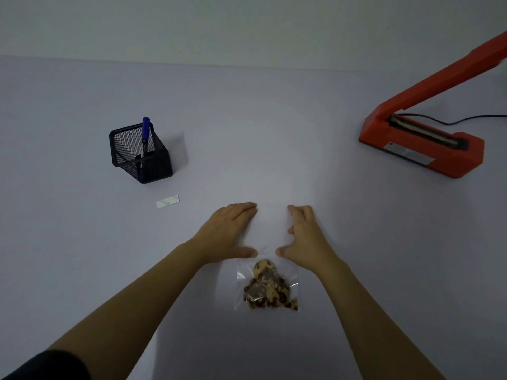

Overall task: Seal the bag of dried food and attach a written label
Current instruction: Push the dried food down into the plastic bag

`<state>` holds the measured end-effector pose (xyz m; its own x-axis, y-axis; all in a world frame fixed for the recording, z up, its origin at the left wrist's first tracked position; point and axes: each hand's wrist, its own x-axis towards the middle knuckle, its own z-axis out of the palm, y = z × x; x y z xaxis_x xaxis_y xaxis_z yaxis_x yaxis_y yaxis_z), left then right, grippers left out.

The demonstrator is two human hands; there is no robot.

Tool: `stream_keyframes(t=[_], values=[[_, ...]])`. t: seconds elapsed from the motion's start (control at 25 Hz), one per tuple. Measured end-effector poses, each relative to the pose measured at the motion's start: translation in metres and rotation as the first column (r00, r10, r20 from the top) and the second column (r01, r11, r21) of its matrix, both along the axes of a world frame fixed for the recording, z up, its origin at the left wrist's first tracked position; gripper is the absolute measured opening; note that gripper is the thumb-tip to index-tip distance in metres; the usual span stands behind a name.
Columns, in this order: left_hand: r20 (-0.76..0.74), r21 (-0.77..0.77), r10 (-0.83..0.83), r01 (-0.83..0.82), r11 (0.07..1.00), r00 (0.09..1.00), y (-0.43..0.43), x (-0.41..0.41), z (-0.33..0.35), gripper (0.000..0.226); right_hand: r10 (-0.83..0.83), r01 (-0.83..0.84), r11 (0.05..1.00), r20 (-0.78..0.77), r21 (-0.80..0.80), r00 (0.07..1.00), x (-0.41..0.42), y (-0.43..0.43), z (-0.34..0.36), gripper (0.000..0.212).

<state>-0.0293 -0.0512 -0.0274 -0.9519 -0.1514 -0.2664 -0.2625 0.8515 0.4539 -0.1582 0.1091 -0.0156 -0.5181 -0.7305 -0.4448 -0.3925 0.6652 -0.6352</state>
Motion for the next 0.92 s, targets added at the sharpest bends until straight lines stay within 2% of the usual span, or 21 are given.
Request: stream_keyframes(t=[0.08, 0.16, 0.24, 0.4, 0.64, 0.92], values=[[-0.052, -0.002, -0.007, 0.007, 1.0, 0.999, 0.003, 0.004, -0.001, 0.083, 0.055, -0.056, 0.998, -0.04, -0.02, 0.998, 0.001, 0.002, 0.0, 0.081], [-0.098, -0.026, -0.074, 0.072, 0.997, 0.992, 0.006, 0.007, -0.002, 0.066, 0.175, -0.182, 0.983, -0.152, -0.035, 0.973, 0.001, 0.005, 0.0, 0.059], [-0.087, -0.053, -0.133, 0.128, 0.99, 0.987, 0.006, 0.008, -0.006, 0.058, 0.263, -0.27, 0.963, -0.25, 0.007, 0.932, 0.0, 0.007, 0.0, 0.048], [-0.058, -0.039, -0.143, 0.141, 0.989, 0.988, -0.003, 0.003, -0.009, 0.073, 0.297, -0.286, 0.955, -0.285, 0.081, 0.911, -0.009, 0.003, 0.0, 0.07], [-0.004, -0.06, -0.14, 0.139, 0.988, 0.99, -0.015, -0.014, -0.004, 0.105, 0.276, -0.247, 0.957, -0.226, 0.151, 0.934, -0.024, -0.001, -0.003, 0.11], [0.129, -0.146, -0.118, 0.136, 0.98, 0.985, -0.017, -0.025, -0.004, 0.127, 0.256, -0.224, 0.953, -0.144, 0.206, 0.956, -0.028, -0.007, -0.003, 0.134]])
